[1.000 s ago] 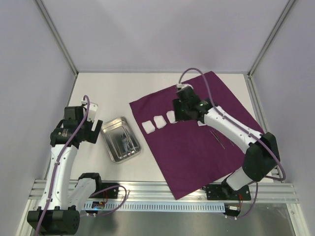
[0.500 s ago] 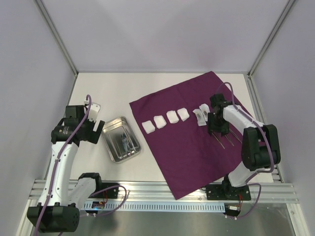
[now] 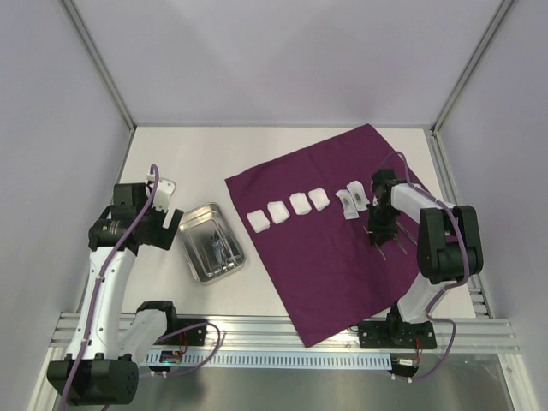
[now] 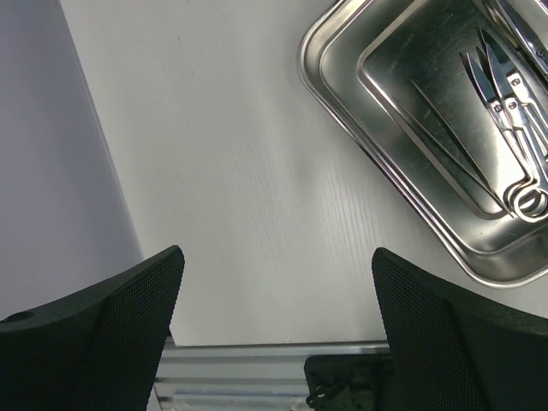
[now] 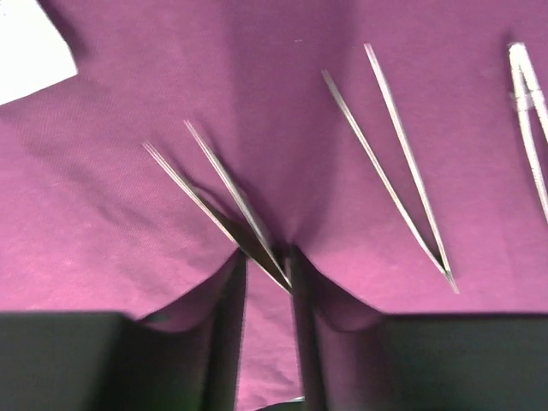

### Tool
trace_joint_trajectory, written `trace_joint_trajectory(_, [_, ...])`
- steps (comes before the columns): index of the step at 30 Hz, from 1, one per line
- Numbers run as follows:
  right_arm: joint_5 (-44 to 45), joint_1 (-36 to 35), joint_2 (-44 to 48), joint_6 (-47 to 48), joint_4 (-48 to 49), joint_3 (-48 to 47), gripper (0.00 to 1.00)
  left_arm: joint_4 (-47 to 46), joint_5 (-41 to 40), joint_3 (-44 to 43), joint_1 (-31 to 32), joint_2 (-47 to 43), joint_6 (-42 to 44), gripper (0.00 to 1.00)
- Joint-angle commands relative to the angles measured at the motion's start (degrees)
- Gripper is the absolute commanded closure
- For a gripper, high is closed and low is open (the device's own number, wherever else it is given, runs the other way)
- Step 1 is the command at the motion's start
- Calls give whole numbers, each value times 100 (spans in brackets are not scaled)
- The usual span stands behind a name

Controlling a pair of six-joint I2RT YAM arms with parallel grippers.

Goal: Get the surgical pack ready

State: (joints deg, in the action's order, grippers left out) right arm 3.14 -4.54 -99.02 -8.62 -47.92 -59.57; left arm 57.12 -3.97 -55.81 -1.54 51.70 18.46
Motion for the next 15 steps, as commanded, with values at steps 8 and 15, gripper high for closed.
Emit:
trace_joint_trajectory(8, [-481, -21, 23, 98, 169, 51, 96, -166, 159, -360, -30, -310, 35, 0])
trace_joint_trajectory(15, [-358, -249, 330, -16, -59, -2, 99, -166, 212, -290, -22, -319, 17, 0])
